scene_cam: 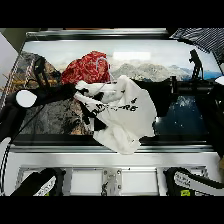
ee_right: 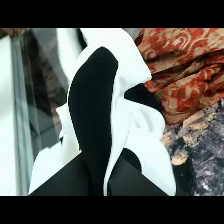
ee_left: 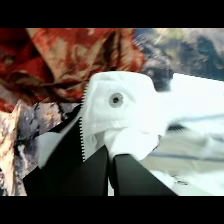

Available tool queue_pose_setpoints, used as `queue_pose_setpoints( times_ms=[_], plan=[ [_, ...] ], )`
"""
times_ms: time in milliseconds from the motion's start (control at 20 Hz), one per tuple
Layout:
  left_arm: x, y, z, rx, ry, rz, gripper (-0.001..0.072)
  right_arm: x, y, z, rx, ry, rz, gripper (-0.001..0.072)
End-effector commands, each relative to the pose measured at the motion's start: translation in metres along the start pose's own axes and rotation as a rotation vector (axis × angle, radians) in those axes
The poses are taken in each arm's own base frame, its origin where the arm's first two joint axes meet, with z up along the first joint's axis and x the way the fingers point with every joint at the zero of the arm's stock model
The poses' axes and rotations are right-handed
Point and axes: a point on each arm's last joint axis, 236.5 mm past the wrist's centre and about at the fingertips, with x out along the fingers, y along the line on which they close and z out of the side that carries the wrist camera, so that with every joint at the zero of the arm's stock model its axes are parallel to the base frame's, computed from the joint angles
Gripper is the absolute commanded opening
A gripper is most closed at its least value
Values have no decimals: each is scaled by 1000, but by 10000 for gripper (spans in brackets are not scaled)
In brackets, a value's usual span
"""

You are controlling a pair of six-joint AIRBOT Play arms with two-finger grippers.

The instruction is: Fold the clothes and pants, and hang the long-sleeved shirts on hangers.

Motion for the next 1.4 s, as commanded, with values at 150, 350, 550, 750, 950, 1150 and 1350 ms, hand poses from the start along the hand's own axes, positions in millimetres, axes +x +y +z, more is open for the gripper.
queue_pose_setpoints(
  times_ms=[150, 350, 550, 750, 950, 1150, 1350],
  plan=[
    [-77, -86, -12, 219, -149, -119, 14, 24, -4, -5, 77, -184, -35, 15],
    [-96, -118, -42, 314, -139, -159, 14, 29, 4, 44, 1, -352, -61, 15],
    [-93, -131, -61, 397, -104, -171, 16, 11, 29, 90, -105, -471, -92, 17],
    [-107, -144, -44, 389, -157, -200, 549, 0, 57, 109, -184, -495, -97, 20],
    [-133, -149, -7, 350, -250, -206, 549, -2, 68, 115, -201, -508, -80, 18],
    [-140, -139, 6, 321, -266, -171, 96, -25, 65, 144, -161, -643, -109, 15],
    [-135, -133, 3, 318, -243, -148, 17, -77, 47, 171, -225, -704, -349, 15]
  ],
)
